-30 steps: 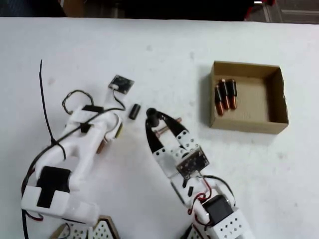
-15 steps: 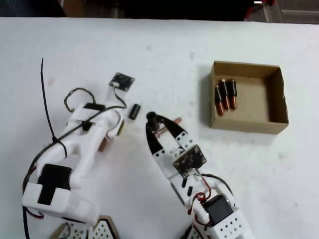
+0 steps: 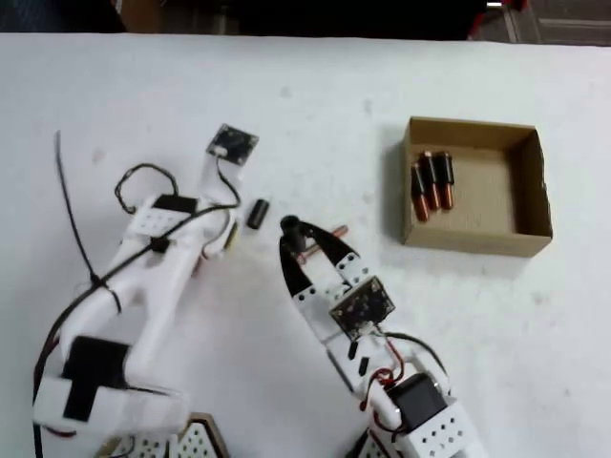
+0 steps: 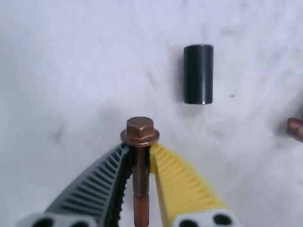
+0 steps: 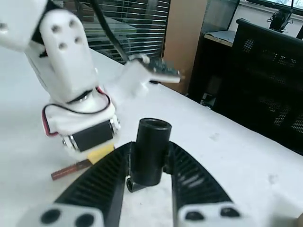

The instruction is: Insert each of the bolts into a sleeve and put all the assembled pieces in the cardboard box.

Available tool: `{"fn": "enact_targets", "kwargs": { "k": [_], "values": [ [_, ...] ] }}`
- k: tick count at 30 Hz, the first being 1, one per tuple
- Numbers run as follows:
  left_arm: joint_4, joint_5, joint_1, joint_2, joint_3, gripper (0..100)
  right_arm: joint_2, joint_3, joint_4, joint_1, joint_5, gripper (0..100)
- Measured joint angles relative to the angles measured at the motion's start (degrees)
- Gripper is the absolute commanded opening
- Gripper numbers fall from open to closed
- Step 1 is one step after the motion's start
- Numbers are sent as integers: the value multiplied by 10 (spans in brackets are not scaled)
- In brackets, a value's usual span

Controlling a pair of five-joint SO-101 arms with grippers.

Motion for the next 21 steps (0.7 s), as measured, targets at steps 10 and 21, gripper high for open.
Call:
{"fn": "enact_targets", "kwargs": {
  "k": [10, 21],
  "values": [
    [1, 0, 5, -184, 1, 22, 0, 0, 0, 5, 0, 17],
    [1, 173, 53, -367, 1, 23, 0, 0, 0, 4, 0, 17]
  ]
}}
